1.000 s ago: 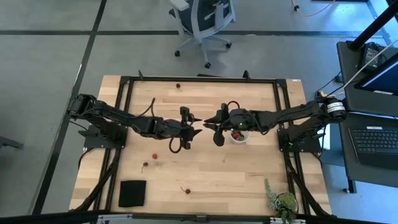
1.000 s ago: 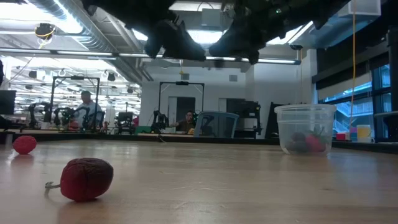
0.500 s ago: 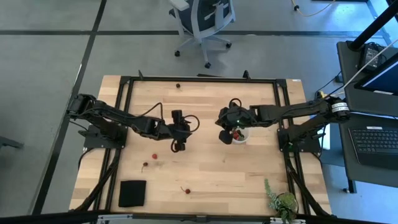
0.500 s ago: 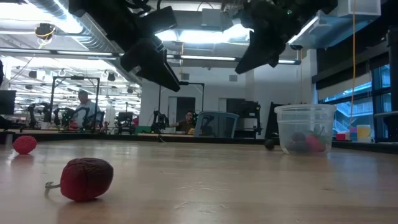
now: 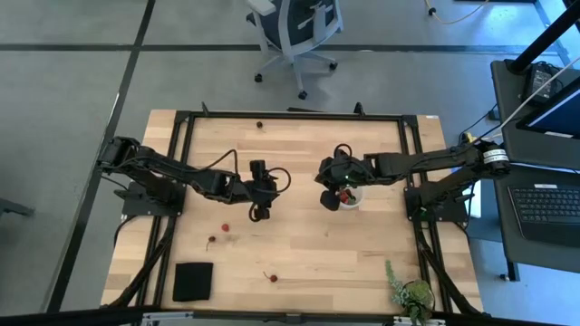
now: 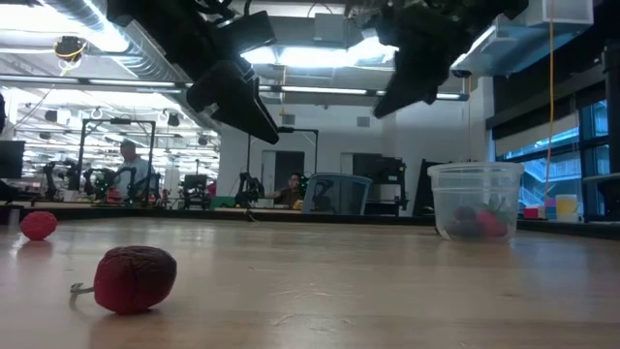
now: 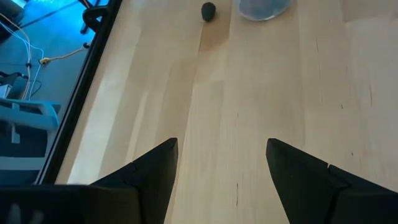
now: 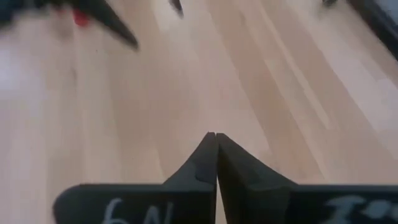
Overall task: Pick and placing Produce into tupperware
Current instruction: Put the blackberry into the transparent bucket
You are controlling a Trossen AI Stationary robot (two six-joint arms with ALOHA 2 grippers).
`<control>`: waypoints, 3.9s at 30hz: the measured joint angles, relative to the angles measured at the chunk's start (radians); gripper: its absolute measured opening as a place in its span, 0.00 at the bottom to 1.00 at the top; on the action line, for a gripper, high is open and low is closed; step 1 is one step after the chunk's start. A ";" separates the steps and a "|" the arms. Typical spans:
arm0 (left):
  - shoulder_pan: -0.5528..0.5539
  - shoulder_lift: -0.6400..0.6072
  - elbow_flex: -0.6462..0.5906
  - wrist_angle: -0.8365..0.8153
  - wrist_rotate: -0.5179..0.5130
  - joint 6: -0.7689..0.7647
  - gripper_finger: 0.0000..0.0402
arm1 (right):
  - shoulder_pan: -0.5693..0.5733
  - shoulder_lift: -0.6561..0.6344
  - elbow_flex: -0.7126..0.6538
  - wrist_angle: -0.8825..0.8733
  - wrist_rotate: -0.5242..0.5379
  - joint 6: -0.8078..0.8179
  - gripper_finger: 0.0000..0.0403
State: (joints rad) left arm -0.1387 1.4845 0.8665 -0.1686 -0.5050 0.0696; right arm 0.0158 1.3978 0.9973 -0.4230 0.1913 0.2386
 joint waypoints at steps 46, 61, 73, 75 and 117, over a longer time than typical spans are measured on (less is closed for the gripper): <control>0.001 0.001 -0.001 -0.038 0.106 -0.041 0.59 | -0.354 0.061 0.441 -0.846 -0.042 -0.305 0.76; 0.001 0.001 -0.001 -0.041 0.106 -0.041 0.59 | -0.359 0.083 0.017 -0.491 -0.065 -0.398 0.76; 0.001 0.001 -0.001 -0.041 0.106 -0.041 0.59 | -0.352 0.082 -0.026 -0.410 -0.179 -0.378 0.76; 0.001 0.001 -0.001 -0.041 0.106 -0.041 0.59 | -0.343 0.082 -0.026 -0.410 -0.187 -0.374 0.76; 0.001 0.001 -0.001 -0.041 0.103 -0.040 0.59 | -0.376 0.081 0.021 -0.438 -0.166 -0.509 0.76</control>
State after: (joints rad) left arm -0.1379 1.4857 0.8658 -0.2100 -0.4023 0.0292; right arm -0.3599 1.4784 1.0183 -0.8608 0.0250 -0.2699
